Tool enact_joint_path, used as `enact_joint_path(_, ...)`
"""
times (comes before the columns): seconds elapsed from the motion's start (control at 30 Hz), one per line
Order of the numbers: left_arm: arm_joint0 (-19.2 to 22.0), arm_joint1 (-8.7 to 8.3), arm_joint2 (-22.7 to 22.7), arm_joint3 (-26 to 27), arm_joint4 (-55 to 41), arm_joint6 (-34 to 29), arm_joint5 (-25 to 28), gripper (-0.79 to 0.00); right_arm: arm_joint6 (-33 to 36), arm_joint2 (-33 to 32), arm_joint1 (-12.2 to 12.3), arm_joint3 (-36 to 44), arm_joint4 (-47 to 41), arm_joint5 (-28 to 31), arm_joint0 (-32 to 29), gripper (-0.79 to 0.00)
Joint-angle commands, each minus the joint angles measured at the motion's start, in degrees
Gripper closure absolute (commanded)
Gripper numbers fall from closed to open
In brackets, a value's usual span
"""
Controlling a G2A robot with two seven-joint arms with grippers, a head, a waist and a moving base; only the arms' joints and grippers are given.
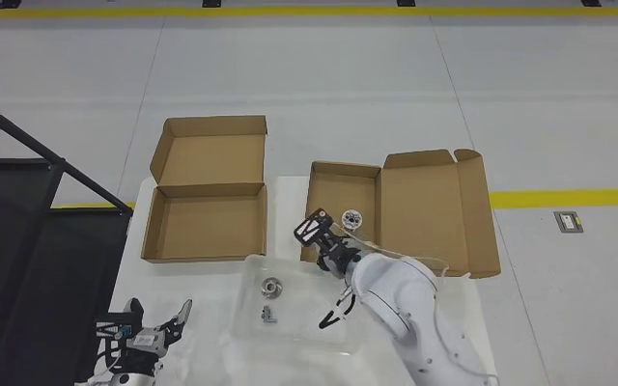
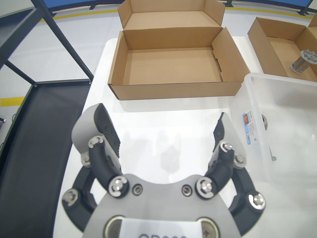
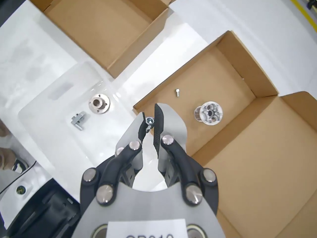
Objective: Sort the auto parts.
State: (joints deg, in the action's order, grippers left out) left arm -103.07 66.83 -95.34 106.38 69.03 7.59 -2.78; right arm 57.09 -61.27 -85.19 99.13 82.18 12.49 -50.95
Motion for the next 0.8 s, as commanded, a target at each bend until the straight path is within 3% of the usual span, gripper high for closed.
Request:
enact_joint_path(0.0,0.0,0.00,0.0,0.0,0.0,0.0,0.0,-0.785,-1.3,-0.1,-0.1,-3.6,0.9,-1.2,1.7,0.000)
enact_joint_path(0.27,0.0,0.00,0.0,0.0,0.0,0.0,0.0,-0.785,-11.2,1.3,-1.1,-22.0,0.4,-0.6,8.9,0.000)
enact_joint_path(0.6,0.0,0.00,0.0,0.0,0.0,0.0,0.0,-0.785,-11.3,1.4,-1.1,-22.0,0.5,-0.7,8.8,0.000)
enact_joint_path(0.77,0.0,0.00,0.0,0.0,0.0,0.0,0.0,-0.785,-12.3,2.6,-1.6,-25.9,0.2,-3.1,9.3,0.000)
